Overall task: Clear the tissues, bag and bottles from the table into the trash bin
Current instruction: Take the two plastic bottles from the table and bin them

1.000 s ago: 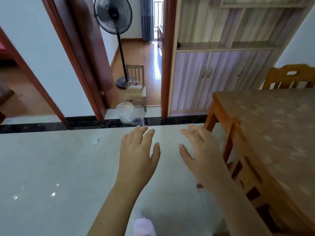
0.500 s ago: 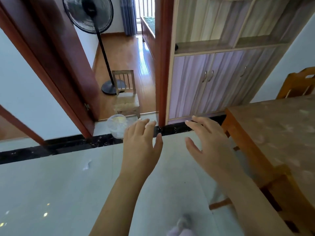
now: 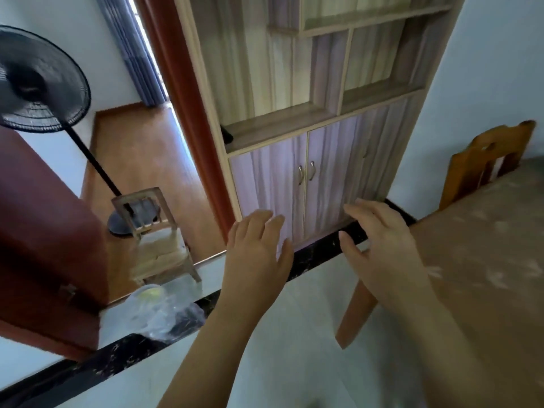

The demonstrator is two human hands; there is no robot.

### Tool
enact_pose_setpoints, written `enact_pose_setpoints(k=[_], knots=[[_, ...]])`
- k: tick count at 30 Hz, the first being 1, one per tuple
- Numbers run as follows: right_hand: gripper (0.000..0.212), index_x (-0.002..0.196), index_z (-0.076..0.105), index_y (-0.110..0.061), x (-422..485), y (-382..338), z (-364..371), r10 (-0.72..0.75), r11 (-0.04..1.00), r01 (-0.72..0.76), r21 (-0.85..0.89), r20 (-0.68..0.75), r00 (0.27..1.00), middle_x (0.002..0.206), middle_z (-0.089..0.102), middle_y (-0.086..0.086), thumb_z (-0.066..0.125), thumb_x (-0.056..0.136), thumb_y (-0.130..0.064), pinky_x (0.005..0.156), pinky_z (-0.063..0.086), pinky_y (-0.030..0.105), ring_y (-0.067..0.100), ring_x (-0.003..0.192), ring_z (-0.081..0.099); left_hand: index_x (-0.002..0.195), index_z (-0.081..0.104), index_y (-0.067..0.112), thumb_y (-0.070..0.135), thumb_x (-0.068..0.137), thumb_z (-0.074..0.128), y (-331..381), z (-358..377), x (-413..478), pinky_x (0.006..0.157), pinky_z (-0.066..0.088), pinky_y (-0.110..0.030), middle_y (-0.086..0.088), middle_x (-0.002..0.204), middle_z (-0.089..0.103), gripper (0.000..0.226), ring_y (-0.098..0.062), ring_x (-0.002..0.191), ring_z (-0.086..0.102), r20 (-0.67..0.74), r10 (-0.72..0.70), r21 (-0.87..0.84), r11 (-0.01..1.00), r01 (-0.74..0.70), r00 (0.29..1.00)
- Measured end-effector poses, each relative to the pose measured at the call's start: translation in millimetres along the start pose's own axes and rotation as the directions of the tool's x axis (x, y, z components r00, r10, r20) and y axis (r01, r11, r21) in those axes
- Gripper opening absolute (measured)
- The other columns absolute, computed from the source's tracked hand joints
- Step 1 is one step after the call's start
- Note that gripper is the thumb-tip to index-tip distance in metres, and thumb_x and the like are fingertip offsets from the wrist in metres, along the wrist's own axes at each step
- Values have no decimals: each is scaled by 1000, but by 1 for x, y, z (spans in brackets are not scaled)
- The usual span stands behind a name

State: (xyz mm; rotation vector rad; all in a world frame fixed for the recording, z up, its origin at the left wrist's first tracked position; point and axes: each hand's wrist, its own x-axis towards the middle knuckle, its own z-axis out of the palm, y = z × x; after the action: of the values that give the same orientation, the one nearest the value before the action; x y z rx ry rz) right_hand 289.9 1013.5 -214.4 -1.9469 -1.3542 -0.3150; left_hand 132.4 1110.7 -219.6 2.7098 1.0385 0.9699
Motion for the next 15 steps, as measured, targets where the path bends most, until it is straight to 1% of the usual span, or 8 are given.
enact_pose_setpoints(k=[4,7,9,11,13,15], knots=[[36,107,62,-5,41,18,34,18,999,-17,-31,3,1000,108,62,18,60,74,-20,89,42,42,35,101,57,105,54,11,23,82,48,-3,46,55,90,39,-34,-13,105,64,26,-24,101,51,-21,72,-95,993,-74,997],[36,108,62,-6,66,39,56,45,996,-43,-72,37,998,108,62,16,63,74,-19,88,37,36,33,100,58,105,56,10,25,83,46,-20,77,94,91,40,-34,-13,105,65,29,-23,101,51,-27,100,-133,986,-103,995],[35,107,62,-5,87,59,70,91,992,-89,-94,19,996,108,62,17,70,74,-13,88,38,39,35,100,58,105,56,8,26,83,45,-34,100,123,92,37,-32,-14,104,64,31,-23,101,50,-11,120,-166,979,-120,993],[38,107,62,-4,112,74,84,150,983,-149,-111,0,989,108,61,18,74,71,-8,87,42,43,37,101,57,106,53,10,26,83,44,-47,121,154,91,31,-29,-15,105,64,30,-22,101,48,27,133,-225,967,-124,991],[38,108,62,-5,141,83,102,176,974,-175,-144,0,984,109,62,18,73,73,-10,87,44,45,38,100,58,107,47,14,26,82,43,-59,140,185,88,30,-27,-15,105,64,27,-18,101,45,47,162,-281,949,-143,986],[36,110,61,-6,175,88,121,187,968,-180,-174,28,982,110,62,18,66,75,-17,87,45,47,37,101,58,107,46,15,26,82,43,-75,155,220,86,31,-27,-15,105,64,27,-17,101,43,62,199,-322,932,-169,978]])
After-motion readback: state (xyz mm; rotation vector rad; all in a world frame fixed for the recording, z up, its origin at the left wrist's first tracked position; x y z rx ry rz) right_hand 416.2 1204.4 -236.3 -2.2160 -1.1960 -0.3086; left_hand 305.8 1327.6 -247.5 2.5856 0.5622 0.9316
